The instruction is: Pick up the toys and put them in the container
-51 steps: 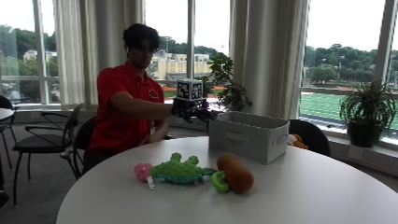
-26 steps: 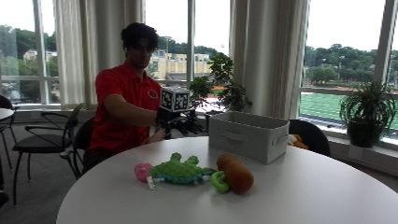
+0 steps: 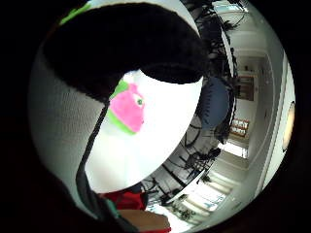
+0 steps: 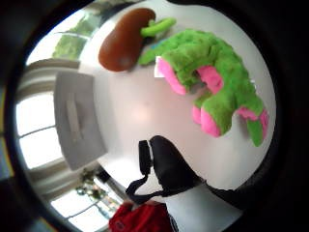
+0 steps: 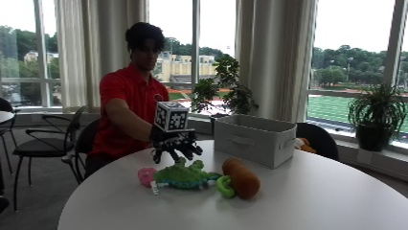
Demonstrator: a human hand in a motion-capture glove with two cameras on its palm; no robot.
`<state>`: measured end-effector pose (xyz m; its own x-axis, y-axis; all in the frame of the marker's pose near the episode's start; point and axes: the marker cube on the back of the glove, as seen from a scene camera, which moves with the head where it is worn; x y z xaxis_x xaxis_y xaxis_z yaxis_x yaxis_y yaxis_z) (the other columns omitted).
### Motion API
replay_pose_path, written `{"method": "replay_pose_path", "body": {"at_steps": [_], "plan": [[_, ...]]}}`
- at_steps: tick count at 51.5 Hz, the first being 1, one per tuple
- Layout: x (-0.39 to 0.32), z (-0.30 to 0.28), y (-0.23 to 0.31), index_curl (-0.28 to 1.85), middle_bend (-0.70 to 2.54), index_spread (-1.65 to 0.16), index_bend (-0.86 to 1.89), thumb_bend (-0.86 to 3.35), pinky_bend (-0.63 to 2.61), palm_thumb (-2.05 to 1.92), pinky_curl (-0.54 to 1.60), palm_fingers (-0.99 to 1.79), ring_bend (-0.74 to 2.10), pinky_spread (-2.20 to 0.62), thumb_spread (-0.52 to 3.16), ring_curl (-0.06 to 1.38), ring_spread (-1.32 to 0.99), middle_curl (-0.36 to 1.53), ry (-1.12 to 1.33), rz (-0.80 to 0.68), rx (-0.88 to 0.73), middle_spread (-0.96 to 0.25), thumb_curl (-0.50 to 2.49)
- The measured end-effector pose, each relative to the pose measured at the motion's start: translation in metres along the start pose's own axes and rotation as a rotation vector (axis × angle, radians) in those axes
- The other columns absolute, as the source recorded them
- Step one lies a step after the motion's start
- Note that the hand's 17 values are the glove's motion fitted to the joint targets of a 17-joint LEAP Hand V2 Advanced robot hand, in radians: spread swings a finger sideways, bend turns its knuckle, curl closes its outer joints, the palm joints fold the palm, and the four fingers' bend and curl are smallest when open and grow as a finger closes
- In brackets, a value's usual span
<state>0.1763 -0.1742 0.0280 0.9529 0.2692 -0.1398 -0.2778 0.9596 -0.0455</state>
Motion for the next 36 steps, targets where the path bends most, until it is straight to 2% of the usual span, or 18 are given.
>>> {"method": "replay_pose_path", "body": {"at_steps": [11, 21, 36], "plan": [[0.002, 0.024, -0.025, 0.19, 0.14, -0.35, 0.08, -0.02, 1.13, 0.0, 0.35, -0.18, 0.18, 0.11, 1.09, 0.31, -0.03, 0.28, 0.016, -0.004, 0.005, -0.08, 0.32], [-0.005, 0.043, -0.043, 0.17, 0.13, -0.35, 0.1, -0.02, 1.23, 0.02, 0.37, -0.17, 0.2, 0.1, 1.08, 0.31, -0.02, 0.26, -0.03, 0.007, -0.096, -0.07, 0.33], [-0.015, 0.058, -0.057, 0.13, 0.14, -0.35, 0.08, -0.01, 1.31, 0.06, 0.39, -0.11, 0.47, 0.06, 1.09, 0.38, -0.02, 0.23, -0.005, 0.015, -0.202, -0.05, 0.34]]}}
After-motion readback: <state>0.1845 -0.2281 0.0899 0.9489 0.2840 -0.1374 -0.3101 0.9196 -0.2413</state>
